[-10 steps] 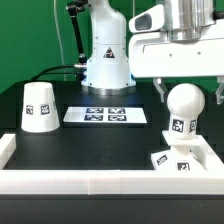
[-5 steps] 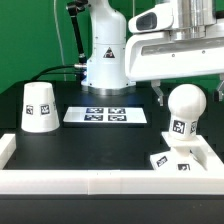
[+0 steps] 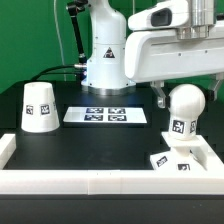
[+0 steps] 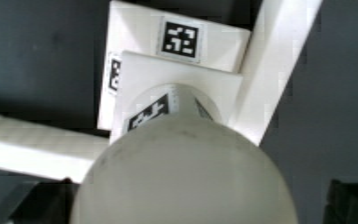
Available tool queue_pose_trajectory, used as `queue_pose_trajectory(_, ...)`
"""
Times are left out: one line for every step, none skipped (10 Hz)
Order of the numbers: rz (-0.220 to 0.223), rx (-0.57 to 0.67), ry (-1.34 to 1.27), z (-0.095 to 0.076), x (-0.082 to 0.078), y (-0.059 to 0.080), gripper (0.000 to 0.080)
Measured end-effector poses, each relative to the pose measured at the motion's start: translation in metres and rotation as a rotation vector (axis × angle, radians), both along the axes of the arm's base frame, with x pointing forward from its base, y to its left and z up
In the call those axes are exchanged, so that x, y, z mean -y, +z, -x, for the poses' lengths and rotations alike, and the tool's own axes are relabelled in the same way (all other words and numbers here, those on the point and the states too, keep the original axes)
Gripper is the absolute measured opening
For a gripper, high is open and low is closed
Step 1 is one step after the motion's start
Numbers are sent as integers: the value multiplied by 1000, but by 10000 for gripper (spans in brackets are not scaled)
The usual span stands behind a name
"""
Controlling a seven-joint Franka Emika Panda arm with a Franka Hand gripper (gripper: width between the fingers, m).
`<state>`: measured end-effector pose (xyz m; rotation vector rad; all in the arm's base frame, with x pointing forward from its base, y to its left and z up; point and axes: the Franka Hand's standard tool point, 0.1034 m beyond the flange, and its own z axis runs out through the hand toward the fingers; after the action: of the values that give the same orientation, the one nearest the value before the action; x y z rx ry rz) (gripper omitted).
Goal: Assemble lamp
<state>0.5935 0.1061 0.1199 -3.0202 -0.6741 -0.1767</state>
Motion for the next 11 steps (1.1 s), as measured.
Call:
queue_pose_trajectory(15, 5, 83, -1, 0, 0, 699)
queue_pose_trajectory(27, 9, 151, -3, -1, 0, 699)
queue_pose_trajectory(42, 17, 247, -6, -1, -1, 699)
queue_pose_trajectory(58, 23, 329, -8, -2, -1, 699)
queue_pose_trajectory(80, 28, 426, -8, -2, -2, 699)
queue_pose_trajectory(97, 29, 490, -8, -3, -2, 699)
queue_pose_trajectory(106, 30, 534, -8, -2, -3, 699)
queue_pose_trajectory(119, 31, 604, -8, 1, -3, 699)
queue_pose_trajectory(125, 30, 639, -7, 3, -4, 699)
queue_pose_trajectory(129, 29, 657, -6, 3, -5, 699)
queue_pose_trajectory(145, 29, 708, -6, 3, -6, 699)
